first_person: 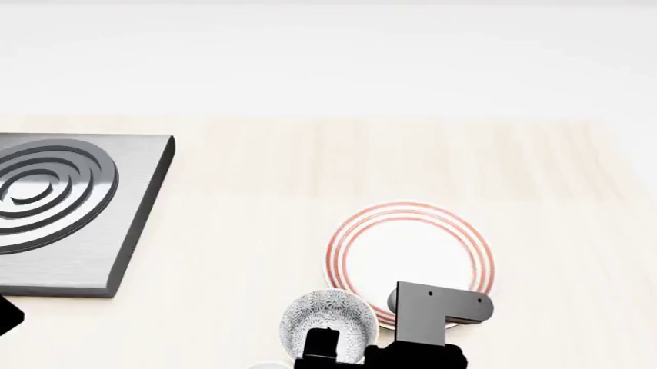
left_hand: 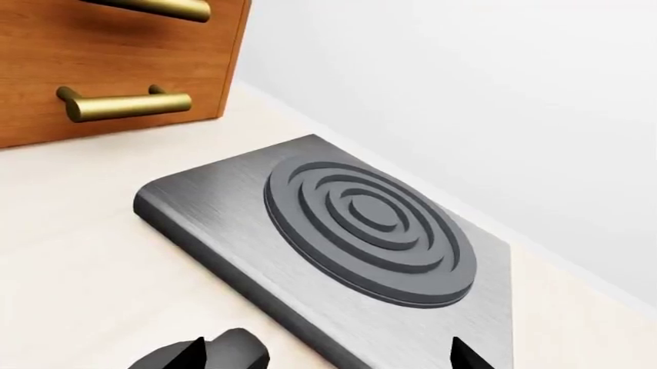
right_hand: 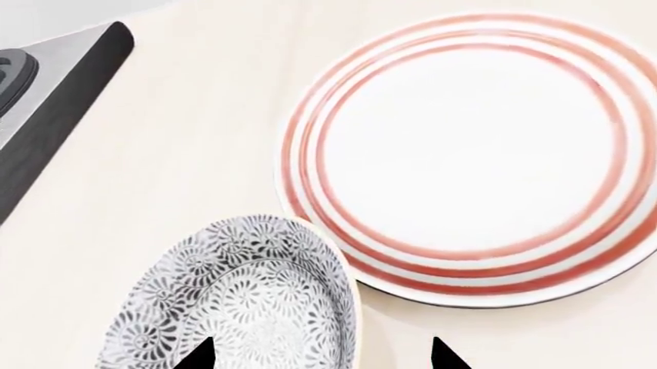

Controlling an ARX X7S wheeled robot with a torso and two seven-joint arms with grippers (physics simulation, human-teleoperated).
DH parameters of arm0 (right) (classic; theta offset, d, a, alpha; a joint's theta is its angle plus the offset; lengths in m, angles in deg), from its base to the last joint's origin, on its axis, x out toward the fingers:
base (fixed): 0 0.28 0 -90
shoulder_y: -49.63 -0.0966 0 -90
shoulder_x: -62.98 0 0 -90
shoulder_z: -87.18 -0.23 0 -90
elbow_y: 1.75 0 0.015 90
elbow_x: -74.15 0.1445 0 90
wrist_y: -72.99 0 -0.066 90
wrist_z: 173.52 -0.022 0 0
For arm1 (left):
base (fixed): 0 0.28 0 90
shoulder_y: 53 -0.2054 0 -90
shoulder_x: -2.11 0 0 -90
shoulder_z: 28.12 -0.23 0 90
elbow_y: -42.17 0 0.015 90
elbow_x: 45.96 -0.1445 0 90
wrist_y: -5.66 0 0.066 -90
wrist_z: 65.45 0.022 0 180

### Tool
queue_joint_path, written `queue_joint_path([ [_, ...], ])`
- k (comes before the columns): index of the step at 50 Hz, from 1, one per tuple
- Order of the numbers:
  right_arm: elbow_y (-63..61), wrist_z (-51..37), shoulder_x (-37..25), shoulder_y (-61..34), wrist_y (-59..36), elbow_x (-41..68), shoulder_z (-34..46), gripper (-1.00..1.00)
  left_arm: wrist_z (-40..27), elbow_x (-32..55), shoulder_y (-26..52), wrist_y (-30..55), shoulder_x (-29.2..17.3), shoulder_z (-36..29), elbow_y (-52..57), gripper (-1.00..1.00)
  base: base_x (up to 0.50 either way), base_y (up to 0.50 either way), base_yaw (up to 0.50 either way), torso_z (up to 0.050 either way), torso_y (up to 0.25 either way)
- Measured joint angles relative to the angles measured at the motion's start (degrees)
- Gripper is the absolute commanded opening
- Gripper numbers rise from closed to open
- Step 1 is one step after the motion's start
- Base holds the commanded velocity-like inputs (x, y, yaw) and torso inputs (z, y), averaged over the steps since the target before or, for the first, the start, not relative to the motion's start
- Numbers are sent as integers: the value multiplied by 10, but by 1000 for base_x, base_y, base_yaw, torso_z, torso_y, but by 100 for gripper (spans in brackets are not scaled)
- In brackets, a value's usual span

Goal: Pick the akita bowl between the plate and the ramekin and place it on the plate.

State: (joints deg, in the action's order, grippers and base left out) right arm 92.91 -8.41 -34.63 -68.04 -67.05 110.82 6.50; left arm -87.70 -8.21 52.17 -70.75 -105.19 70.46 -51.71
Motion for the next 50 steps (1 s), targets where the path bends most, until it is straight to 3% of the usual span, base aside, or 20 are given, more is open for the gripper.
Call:
queue_joint_path([
  [28,53,8,-1,-23,19,6,14,100,-2,3,-1,-2,-2,-3,0,100,0,0,0,0,0],
  [29,55,8,-1,-23,20,6,14,-100,-2,3,-1,-2,-2,-3,0,100,0,0,0,0,0],
  [50,48,4,-11,-25,30,-22,38,-100,-3,4,-1,-5,-3,-5,-1,100,0,0,0,0,0],
])
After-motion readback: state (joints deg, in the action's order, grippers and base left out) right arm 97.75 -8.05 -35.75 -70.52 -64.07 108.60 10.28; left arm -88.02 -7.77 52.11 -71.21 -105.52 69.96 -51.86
